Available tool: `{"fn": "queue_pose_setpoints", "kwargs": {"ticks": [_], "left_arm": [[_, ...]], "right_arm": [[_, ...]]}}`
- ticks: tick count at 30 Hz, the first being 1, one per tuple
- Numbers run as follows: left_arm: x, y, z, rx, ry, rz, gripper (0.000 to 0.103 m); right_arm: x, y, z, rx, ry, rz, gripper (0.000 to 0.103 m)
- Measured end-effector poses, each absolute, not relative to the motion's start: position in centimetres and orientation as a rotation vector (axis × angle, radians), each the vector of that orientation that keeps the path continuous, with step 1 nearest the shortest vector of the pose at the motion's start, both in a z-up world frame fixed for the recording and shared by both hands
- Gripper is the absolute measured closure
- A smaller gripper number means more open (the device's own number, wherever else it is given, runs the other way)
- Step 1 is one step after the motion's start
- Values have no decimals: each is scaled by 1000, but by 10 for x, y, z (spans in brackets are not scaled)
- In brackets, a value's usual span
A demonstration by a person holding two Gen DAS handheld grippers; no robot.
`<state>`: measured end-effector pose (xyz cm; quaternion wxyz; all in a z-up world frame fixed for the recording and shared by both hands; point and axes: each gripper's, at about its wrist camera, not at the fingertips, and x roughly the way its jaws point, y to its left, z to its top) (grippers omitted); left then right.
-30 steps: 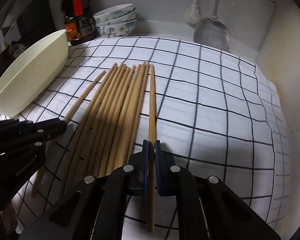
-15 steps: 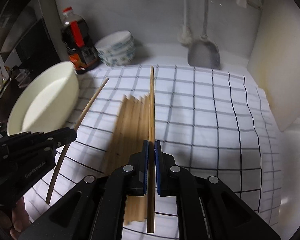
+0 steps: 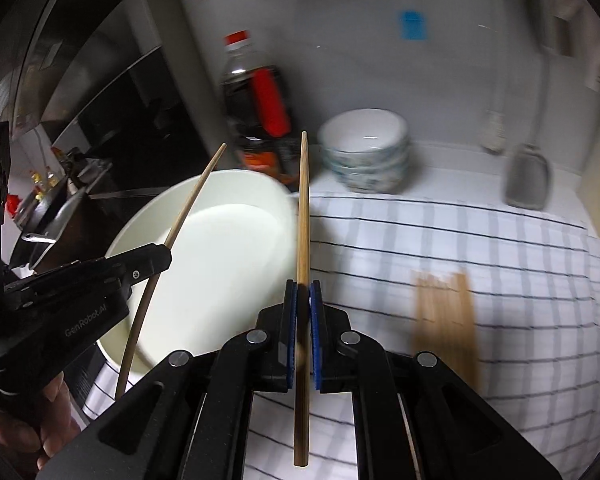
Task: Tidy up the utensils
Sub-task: 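Lift both held chopsticks and carry them over the cream-white oval dish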
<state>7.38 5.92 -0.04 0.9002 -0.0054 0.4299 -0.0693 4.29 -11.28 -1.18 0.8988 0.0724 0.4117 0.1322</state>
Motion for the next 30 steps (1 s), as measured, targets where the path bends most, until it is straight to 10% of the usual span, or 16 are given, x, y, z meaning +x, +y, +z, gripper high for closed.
{"fn": "queue_pose_setpoints", "kwargs": {"ticks": [30], "left_arm": [[140,132,-92,38,1101,-128,96]], "right_arm": [[119,11,-90,99,1101,243,97]]}}
